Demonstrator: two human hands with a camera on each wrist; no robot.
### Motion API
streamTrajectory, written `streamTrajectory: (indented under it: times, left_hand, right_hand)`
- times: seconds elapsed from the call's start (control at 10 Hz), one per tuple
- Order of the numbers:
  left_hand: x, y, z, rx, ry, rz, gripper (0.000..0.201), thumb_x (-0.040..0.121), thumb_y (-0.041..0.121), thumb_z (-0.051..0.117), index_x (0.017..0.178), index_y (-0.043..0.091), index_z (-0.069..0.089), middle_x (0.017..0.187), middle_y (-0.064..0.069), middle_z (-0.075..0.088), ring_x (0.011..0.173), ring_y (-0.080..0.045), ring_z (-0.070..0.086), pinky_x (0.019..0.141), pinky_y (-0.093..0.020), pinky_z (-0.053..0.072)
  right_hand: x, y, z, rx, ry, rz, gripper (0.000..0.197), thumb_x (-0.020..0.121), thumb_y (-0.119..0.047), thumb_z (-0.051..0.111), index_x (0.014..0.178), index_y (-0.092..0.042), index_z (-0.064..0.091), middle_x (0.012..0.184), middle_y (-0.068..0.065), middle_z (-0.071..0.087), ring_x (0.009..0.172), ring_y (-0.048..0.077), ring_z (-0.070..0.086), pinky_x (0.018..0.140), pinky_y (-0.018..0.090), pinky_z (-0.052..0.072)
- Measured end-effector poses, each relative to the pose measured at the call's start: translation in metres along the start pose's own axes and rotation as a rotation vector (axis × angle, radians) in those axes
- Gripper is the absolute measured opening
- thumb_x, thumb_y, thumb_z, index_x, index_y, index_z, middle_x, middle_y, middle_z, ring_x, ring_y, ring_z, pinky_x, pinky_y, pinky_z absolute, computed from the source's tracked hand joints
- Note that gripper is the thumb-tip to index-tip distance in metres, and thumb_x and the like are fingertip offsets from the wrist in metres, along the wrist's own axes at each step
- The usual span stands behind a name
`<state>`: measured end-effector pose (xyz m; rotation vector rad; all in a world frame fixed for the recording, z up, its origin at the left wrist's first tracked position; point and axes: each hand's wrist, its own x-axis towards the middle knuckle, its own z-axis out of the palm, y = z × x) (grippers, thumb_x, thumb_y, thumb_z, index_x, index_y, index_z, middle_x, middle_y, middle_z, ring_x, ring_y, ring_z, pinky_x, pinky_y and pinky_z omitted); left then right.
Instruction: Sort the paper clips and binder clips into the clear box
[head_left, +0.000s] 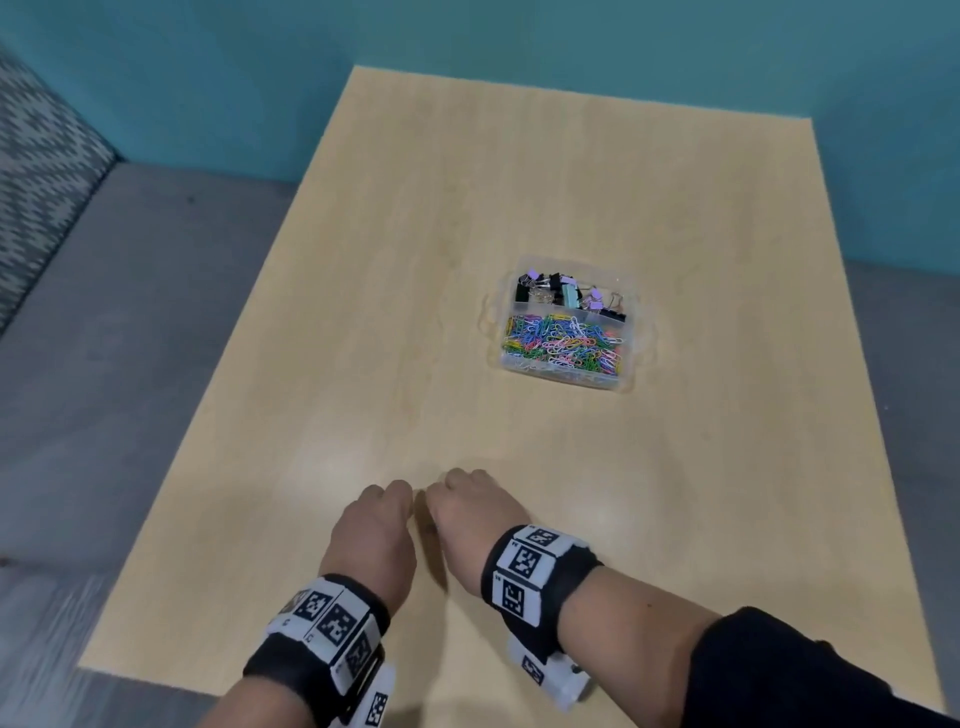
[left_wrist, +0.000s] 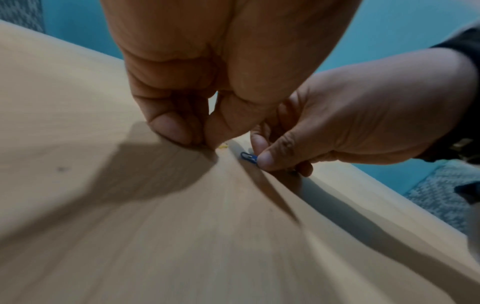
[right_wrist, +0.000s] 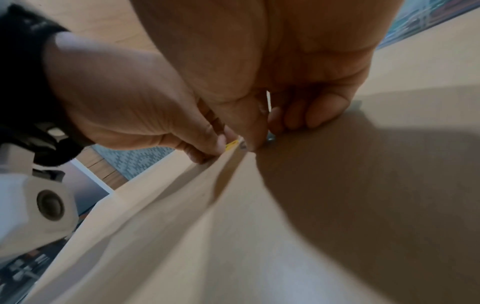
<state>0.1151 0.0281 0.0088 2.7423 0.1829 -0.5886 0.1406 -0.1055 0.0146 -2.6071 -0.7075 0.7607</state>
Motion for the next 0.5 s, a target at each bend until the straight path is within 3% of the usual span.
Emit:
streamTrajectory:
  times: [0.1,0.2,0.3,0.4,0.5]
  left_hand:
    - [0.0,0.003,0.003,0.028,-0.034,0.039,0.022,0.076,-0.002,0.039,0.081,0.019,0.037,0.076,0.003,0.038,0.071,-0.018,0.039,0.059,-0.028,0.027]
    - [0.008,0.016,-0.006,0.109,-0.079,0.103,0.019,0.075,0.002,0.044,0.079,0.018,0.036,0.075,0.004,0.036,0.069,-0.017,0.037,0.058,-0.028,0.026]
    - [0.043,0.048,-0.031,-0.03,0.0,0.15,0.011,0.075,0.007,0.049,0.081,0.016,0.046,0.079,0.0,0.047,0.07,-0.021,0.045,0.059,-0.03,0.032]
    - [0.091,0.096,-0.057,-0.133,0.127,0.246,0.012,0.073,0.007,0.054,0.083,0.015,0.053,0.084,-0.004,0.054,0.075,-0.026,0.051,0.063,-0.033,0.039]
    - [0.126,0.136,-0.07,-0.177,0.167,0.319,0.015,0.075,0.006,0.054,0.082,0.019,0.052,0.088,-0.005,0.055,0.076,-0.026,0.051,0.064,-0.032,0.039]
  right_hand:
    - [-0.003,0.005,-0.005,0.021,-0.048,0.001,0.023,0.08,0.0,0.05,0.1,-0.009,0.053,0.102,0.012,0.054,0.095,0.03,0.048,0.082,0.039,0.045]
    - [-0.007,0.031,-0.028,0.124,0.013,0.116,0.012,0.081,-0.003,0.046,0.084,-0.014,0.045,0.092,0.011,0.058,0.087,0.032,0.054,0.071,0.037,0.045]
    - [-0.008,0.082,-0.068,0.273,0.328,0.364,0.006,0.08,-0.009,0.05,0.076,-0.012,0.046,0.075,0.007,0.059,0.07,0.029,0.054,0.059,0.036,0.044]
    - [-0.002,0.127,-0.105,0.387,0.586,0.539,0.007,0.079,-0.011,0.051,0.073,-0.015,0.05,0.066,0.004,0.059,0.063,0.026,0.055,0.056,0.034,0.045]
    - [0.01,0.149,-0.128,0.39,0.541,0.546,0.004,0.082,-0.015,0.055,0.079,-0.016,0.054,0.072,0.004,0.062,0.068,0.026,0.058,0.056,0.031,0.045]
